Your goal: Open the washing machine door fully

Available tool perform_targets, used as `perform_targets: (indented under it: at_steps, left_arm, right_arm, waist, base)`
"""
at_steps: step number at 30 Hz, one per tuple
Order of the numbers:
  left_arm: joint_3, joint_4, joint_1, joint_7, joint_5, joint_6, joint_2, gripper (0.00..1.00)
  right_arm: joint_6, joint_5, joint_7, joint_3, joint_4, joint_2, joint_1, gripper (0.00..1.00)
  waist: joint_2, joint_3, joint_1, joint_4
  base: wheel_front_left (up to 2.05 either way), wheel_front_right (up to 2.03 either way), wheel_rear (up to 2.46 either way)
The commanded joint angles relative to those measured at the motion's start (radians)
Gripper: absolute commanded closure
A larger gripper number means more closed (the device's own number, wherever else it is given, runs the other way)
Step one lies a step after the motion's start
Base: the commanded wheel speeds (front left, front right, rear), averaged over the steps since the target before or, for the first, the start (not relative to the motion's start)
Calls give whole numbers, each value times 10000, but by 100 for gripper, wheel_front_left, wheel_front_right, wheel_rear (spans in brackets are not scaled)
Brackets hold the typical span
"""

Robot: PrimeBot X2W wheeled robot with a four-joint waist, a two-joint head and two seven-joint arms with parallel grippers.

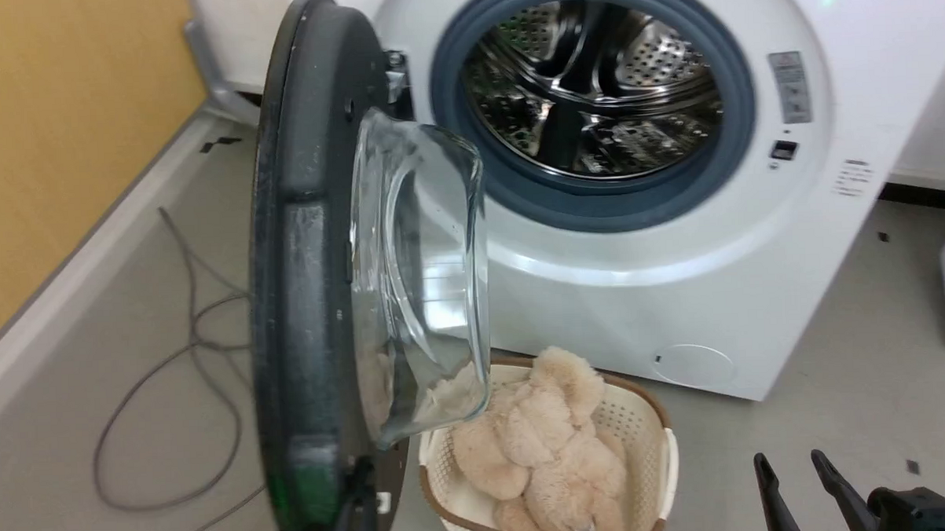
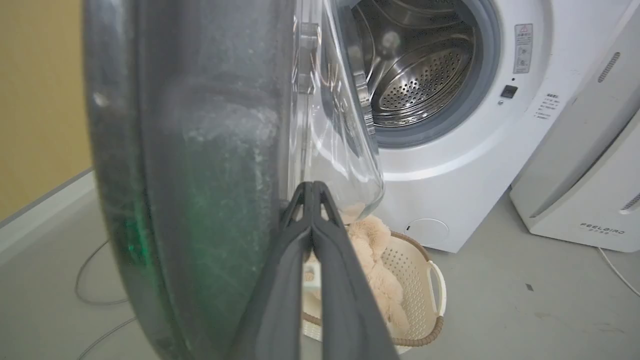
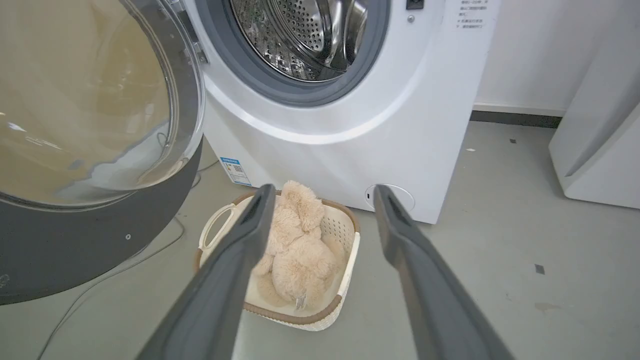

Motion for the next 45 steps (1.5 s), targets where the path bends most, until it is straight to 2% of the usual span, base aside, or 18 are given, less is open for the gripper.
perform_targets:
  at_steps: [1,9,17,29,37,42,45]
  left_arm:
    - [197,8,130,-60,3,133,130,100]
    - [1244,472,53,-510,-382,300,525,100]
    - [2535,1585,-615,-1369,-790,127,1243,100]
    - [4142,4243,-2147,-2178,-2008,-694,2010,100]
    - [4744,6101,-3246,-2467,-2426,-1148,2077,100]
    - [4978,6483,-3259,-2520,-2379,-1309,1987,100]
    - [5226,6125,-2898,-2527,-2243,-1296,1779,100]
  right_arm:
    - [6,29,9,10,-13,30,125,0]
    - [6,48,20,52,-24,30,24,0]
    - [6,109,25,90,31,30,-26,0]
    - [6,34,67,-10,-35,30,-133,0]
    - [6,-35,112,-5,-67,30,-275,0]
    - [6,-26,102,-15,-27,30,-241,0]
    - [6,-1,105,41,48,30,-176,0]
  waist:
    - [0,29,0,262]
    - [0,126,0,582]
    - [0,218,0,287]
    - [0,506,0,-194]
    - [0,648,0,-387]
    - [0,562,0,-464]
    - [0,379,0,-520]
  base:
    - [0,0,0]
    - [0,0,0]
    - [0,0,0]
    - [0,0,0]
    - [0,0,0]
    - [0,0,0]
    - [0,0,0]
